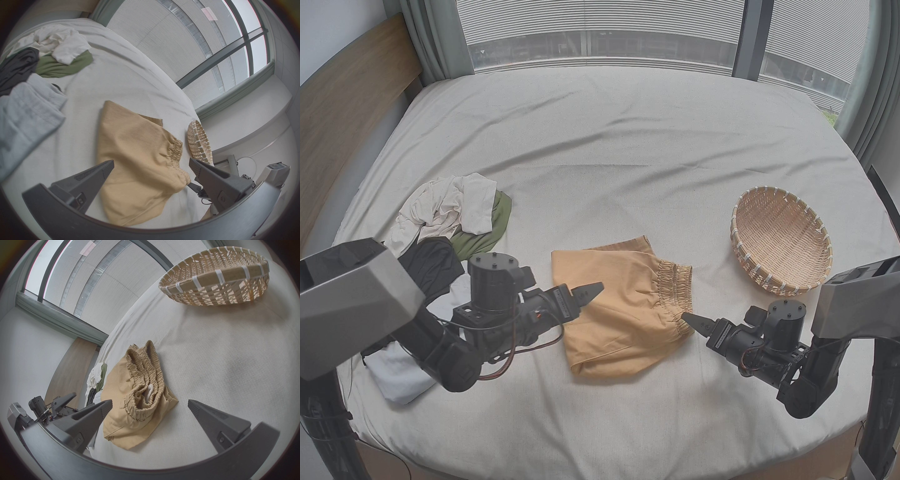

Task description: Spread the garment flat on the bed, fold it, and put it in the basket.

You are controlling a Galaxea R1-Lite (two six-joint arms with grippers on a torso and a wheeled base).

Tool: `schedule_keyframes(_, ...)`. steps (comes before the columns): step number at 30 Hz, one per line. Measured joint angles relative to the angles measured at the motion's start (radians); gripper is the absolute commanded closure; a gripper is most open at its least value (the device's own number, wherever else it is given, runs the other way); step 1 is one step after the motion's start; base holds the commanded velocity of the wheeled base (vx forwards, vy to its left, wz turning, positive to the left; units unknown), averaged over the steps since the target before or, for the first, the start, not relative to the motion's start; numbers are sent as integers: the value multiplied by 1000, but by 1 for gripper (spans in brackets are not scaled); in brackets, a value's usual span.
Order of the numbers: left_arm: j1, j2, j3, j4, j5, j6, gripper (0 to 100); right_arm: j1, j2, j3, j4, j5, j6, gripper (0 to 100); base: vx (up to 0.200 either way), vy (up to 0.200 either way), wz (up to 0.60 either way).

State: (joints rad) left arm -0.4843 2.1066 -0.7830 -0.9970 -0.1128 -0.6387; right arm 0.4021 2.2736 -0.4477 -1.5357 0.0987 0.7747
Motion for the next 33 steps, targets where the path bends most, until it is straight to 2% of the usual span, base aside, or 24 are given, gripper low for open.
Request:
schedule_keyframes(13,115,-121,201,-103,-7,9,0,40,83,-122,14,3,1,0,0,0,0)
schedule_keyframes(24,216,-143,308,-171,-37,11,0,66,101,-243,140,13,0,0,0,0,0)
schedule_keyframes(25,226,-145,319,-178,-44,11,0,68,101,-253,146,13,0,100,0,0,0)
schedule_keyframes(30,260,-148,362,-216,-66,19,0,70,102,-272,159,11,0,100,0,0,0)
schedule_keyframes(33,274,-148,379,-218,-69,54,0,73,100,-273,159,13,0,100,0,0,0)
